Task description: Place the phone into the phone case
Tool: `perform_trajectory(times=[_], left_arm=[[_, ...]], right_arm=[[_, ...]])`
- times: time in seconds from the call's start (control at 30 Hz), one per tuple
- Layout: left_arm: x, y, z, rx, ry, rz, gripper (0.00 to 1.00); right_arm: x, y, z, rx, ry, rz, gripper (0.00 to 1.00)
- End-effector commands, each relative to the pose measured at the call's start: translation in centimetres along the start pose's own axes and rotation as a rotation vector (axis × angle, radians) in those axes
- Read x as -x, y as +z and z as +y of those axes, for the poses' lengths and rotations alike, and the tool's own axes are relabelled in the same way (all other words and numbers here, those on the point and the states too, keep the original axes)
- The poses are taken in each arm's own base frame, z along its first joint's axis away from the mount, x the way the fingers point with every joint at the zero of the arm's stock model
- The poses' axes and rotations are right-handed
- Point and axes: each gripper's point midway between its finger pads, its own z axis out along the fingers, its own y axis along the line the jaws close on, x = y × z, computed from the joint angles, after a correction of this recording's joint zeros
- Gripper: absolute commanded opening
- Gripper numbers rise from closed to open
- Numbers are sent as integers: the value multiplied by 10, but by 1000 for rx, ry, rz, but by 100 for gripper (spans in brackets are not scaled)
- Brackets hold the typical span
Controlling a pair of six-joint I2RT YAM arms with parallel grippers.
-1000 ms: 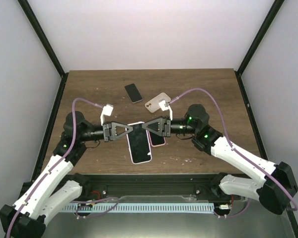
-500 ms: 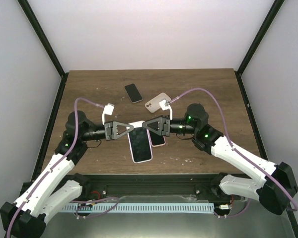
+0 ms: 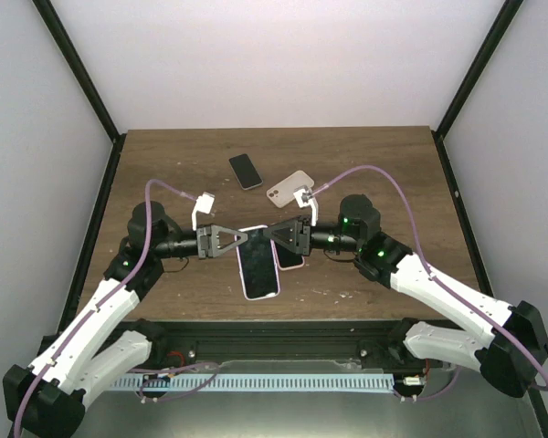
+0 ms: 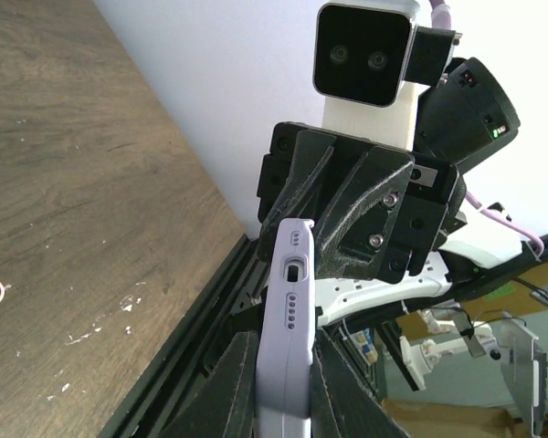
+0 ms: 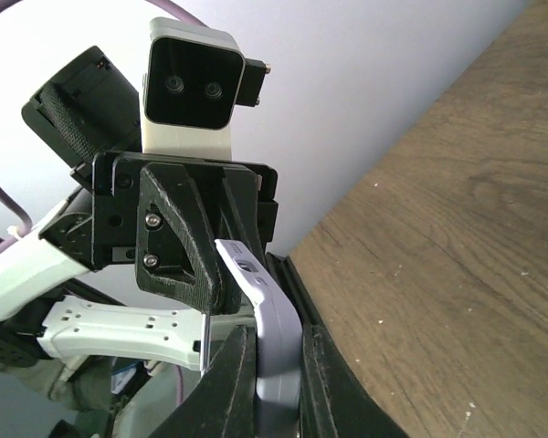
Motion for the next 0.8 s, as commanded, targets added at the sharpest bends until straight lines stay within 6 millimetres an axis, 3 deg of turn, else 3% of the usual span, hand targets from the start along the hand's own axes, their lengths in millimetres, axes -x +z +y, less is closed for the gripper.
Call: perform_trajectory(times=[0.0,0.03,0.1,0.17,0.37,0.43,0.57,0.77], left_arm=[[-2,1,1,5,-20,26,0],[-3,2,-3,-22,3,36,0],[-7,1,-12,-69,46,54,0],[-7,0,-19,-95,75,60,0],[-7,-5,-37,-145,143,57,0],[-7,-5,-37,-147,144,60,0],[-7,-4,-35,-148,141,68,0],[-11,-1,-27,-144,143,89,0]], right_arm=[[37,-10,29,-7,-175,-98,2],[42,-12,34,35,-134,-79,3],[36,-14,64,209,-84,0,8],[25,-18,78,306,-46,55,14],[14,-26,76,309,16,51,35],[16,-28,78,319,23,44,30],[19,-27,83,341,36,42,3],[17,-38,106,497,80,59,1]])
